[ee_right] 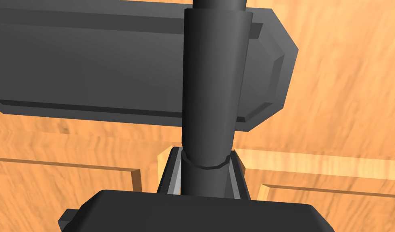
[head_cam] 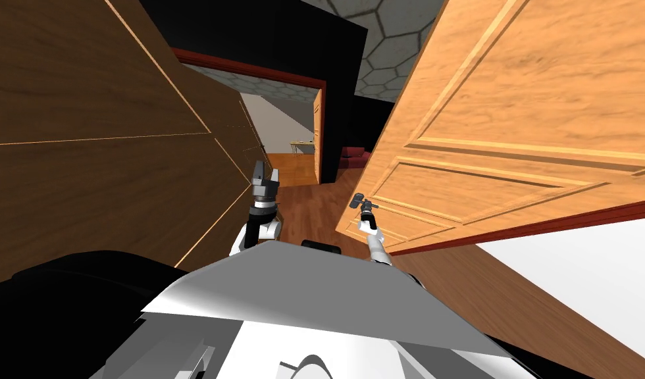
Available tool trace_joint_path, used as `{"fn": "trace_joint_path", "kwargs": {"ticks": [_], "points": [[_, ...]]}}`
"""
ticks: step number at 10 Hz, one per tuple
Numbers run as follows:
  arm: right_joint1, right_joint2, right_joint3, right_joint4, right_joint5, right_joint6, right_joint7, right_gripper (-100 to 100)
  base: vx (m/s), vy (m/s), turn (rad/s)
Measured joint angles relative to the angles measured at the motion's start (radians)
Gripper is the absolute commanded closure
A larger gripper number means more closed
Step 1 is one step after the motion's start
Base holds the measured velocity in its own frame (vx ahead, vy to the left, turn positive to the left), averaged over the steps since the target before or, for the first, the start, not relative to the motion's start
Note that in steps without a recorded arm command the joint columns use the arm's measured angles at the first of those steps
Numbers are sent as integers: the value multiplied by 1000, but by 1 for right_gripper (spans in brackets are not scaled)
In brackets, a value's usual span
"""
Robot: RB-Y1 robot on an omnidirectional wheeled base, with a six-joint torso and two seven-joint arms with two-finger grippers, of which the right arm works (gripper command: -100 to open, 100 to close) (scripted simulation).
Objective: Push the door open
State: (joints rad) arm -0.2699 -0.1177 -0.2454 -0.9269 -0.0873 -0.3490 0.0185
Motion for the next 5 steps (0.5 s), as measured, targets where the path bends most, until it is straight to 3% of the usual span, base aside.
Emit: {"fn": "trace_joint_path", "kwargs": {"ticks": [3, 5], "points": [[-4, -2, -37, 0, -7, 3, 14, 100, 216, 56, -60], [-24, -18, -61, 39, -13, -16, 15, 100, 161, 53, -49]]}}
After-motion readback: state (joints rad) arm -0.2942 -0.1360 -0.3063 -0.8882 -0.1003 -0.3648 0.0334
